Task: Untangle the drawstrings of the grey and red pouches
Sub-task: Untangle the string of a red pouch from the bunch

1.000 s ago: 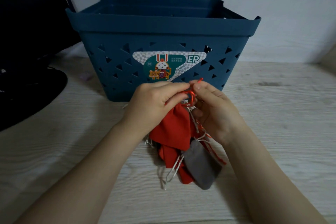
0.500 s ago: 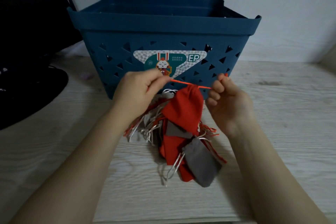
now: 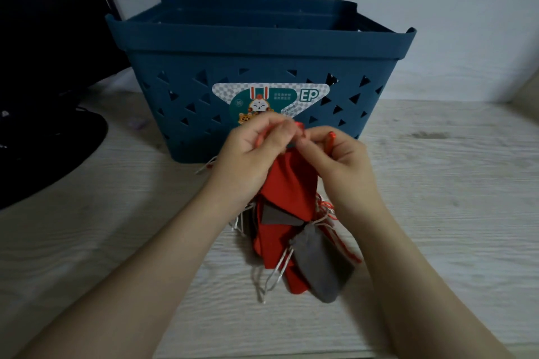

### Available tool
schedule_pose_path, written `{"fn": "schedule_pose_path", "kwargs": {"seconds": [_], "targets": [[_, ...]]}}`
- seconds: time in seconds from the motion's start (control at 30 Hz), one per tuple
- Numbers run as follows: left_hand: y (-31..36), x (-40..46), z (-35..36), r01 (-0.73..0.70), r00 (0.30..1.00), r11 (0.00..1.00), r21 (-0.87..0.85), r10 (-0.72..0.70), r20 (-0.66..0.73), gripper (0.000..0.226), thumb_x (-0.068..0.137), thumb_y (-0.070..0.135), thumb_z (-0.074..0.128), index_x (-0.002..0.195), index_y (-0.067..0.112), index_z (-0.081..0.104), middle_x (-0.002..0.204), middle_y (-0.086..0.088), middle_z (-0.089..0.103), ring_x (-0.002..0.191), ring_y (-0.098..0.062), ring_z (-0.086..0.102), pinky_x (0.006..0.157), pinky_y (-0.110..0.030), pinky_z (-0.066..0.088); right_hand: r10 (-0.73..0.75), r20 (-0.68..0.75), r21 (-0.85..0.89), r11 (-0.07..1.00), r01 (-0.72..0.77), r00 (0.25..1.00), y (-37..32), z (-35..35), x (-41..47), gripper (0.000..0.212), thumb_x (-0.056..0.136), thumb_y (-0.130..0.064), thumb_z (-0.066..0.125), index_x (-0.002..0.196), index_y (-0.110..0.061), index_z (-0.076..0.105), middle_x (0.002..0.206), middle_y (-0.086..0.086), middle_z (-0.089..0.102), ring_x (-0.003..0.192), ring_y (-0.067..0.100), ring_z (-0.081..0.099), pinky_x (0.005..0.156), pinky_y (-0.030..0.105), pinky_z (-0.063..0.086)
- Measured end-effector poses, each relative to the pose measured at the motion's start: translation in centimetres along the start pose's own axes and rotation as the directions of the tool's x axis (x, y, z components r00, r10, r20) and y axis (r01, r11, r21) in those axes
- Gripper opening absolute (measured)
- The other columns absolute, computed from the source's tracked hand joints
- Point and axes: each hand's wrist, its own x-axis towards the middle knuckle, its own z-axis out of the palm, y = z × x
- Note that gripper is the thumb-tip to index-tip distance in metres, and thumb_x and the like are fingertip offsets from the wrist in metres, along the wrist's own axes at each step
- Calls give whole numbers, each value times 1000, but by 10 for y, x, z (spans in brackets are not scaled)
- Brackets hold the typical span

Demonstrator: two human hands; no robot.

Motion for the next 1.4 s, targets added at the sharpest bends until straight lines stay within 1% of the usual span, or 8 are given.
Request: {"fn": "schedule_pose_path", "kwargs": {"seconds": [0.13, 0.33, 0.47, 0.63, 0.97, 1.07, 1.17, 1.4], "targets": [[-14, 0, 1, 18, 999, 979, 205, -25, 32, 26, 71, 45, 63, 94, 36, 57, 99, 15, 63, 95, 0, 59, 92, -27, 45, 111, 63, 285, 950, -124, 992, -2, -8, 2, 16, 87, -19, 52, 74, -12, 59, 42, -12, 31, 40, 2, 23, 41, 16, 18], [-10, -2, 4, 18, 994, 977, 211, -40, 100, 7, 83, 28, 54, 82, 30, 61, 77, 11, 62, 75, 1, 55, 75, -18, 43, 87, 69, 231, 968, -101, 994, -1, -8, 3, 26, 97, -15, 41, 82, -12, 63, 44, -7, 36, 42, 7, 29, 43, 16, 27], [-5, -2, 3, 219, 975, 962, -165, -210, 73, 25, 90, 18, 50, 69, 21, 62, 65, 9, 58, 67, -5, 54, 69, -22, 41, 124, -77, 165, 980, -110, 989, 3, -9, 5, 36, 101, -30, 30, 90, -18, 63, 64, -5, 53, 51, 8, 43, 47, 20, 34], [-1, -1, -1, 329, 942, 813, -479, -250, 223, 28, 80, 21, 43, 54, 22, 54, 79, 4, 62, 90, -14, 54, 84, -30, 40, 63, -38, -203, 977, -69, 997, 0, -10, 3, 55, 93, -46, 40, 51, -10, 39, 45, -4, 30, 43, 7, 24, 44, 19, 21], [-1, 2, -8, 396, 917, 675, -622, -320, 236, 27, 70, 21, 48, 42, 22, 46, 72, 4, 63, 85, -13, 58, 74, -23, 49, 81, 35, 300, 950, -88, 996, -6, -17, 6, 40, 85, -30, 48, 46, -23, 46, 49, -6, 36, 51, 11, 26, 50, 22, 22], [-7, 0, 3, 406, 914, 888, -217, -394, 97, 25, 59, 27, 51, 37, 17, 45, 67, 3, 60, 67, -10, 53, 69, -24, 42, 27, -7, 213, 977, -25, 1000, -1, -18, 7, 40, 87, -30, 47, 48, -25, 48, 53, -8, 40, 56, 10, 34, 56, 22, 29], [-9, -3, 7, 293, 956, 901, 320, -279, -90, 23, 61, 40, 43, 50, 20, 47, 55, 7, 41, 61, -16, 41, 67, -33, 34, -133, 9, 77, 988, 132, 991, 4, -16, 5, 36, 85, -32, 52, 50, -27, 54, 75, -6, 52, 76, 6, 48, 72, 18, 38], [-11, -3, 0, -37, 983, 817, 575, -74, 167, 31, 63, 52, 33, 55, 25, 46, 60, 5, 48, 68, -21, 50, 71, -44, 45, -159, 204, 15, 987, 159, 966, 9, -8, 2, 25, 85, -33, 51, 63, -28, 63, 97, -12, 63, 96, 9, 56, 87, 28, 42]]}}
